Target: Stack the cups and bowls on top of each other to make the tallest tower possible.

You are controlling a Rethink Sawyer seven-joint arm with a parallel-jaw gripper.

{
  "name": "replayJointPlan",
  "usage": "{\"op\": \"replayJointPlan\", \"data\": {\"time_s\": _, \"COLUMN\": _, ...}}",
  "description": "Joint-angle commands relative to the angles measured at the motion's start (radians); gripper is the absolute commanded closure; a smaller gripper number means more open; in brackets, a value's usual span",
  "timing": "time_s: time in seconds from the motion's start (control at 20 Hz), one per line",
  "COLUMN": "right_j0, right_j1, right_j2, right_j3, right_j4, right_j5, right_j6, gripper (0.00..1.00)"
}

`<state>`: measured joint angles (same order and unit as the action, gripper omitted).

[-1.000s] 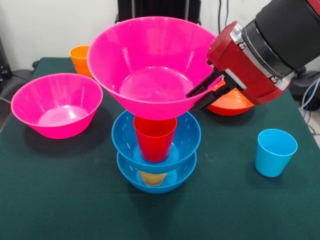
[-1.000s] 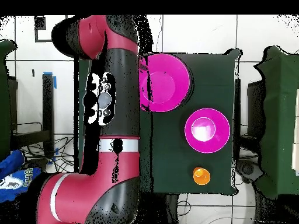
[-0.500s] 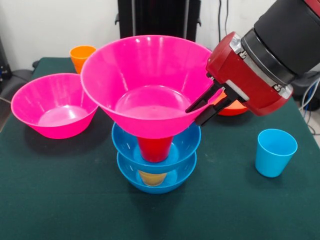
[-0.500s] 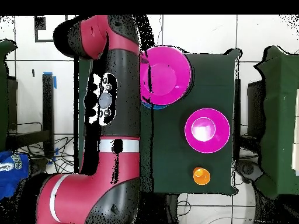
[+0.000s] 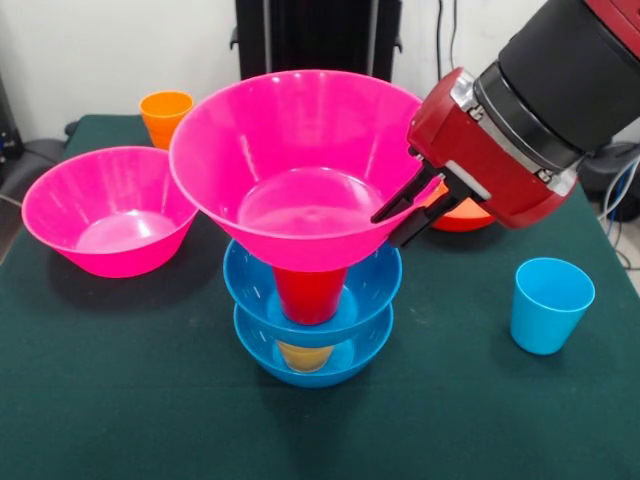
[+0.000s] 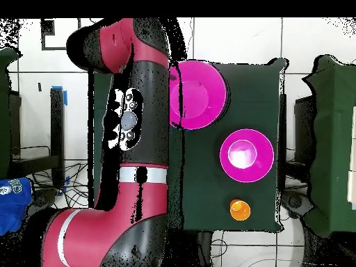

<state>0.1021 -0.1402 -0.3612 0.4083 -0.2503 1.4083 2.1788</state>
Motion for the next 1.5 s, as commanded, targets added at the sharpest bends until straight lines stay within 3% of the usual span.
{"op": "replayJointPlan", "data": {"time_s": 0.05, "right_j0": 0.007, "right_j1": -0.027, "right_j2": 0.077, "right_j3": 0.160, "right_j4": 0.035, "right_j5": -0.005, "right_j6": -0.009, "gripper": 1.00}}
{"op": "replayJointPlan", "data": {"time_s": 0.75, "right_j0": 0.021, "right_j1": -0.055, "right_j2": 0.071, "right_j3": 0.254, "right_j4": 0.041, "right_j5": -0.096, "right_j6": 0.033, "gripper": 1.00}}
{"op": "replayJointPlan", "data": {"time_s": 1.5, "right_j0": 0.039, "right_j1": -0.042, "right_j2": 0.045, "right_j3": 0.252, "right_j4": 0.027, "right_j5": -0.128, "right_j6": 0.067, "gripper": 1.00}}
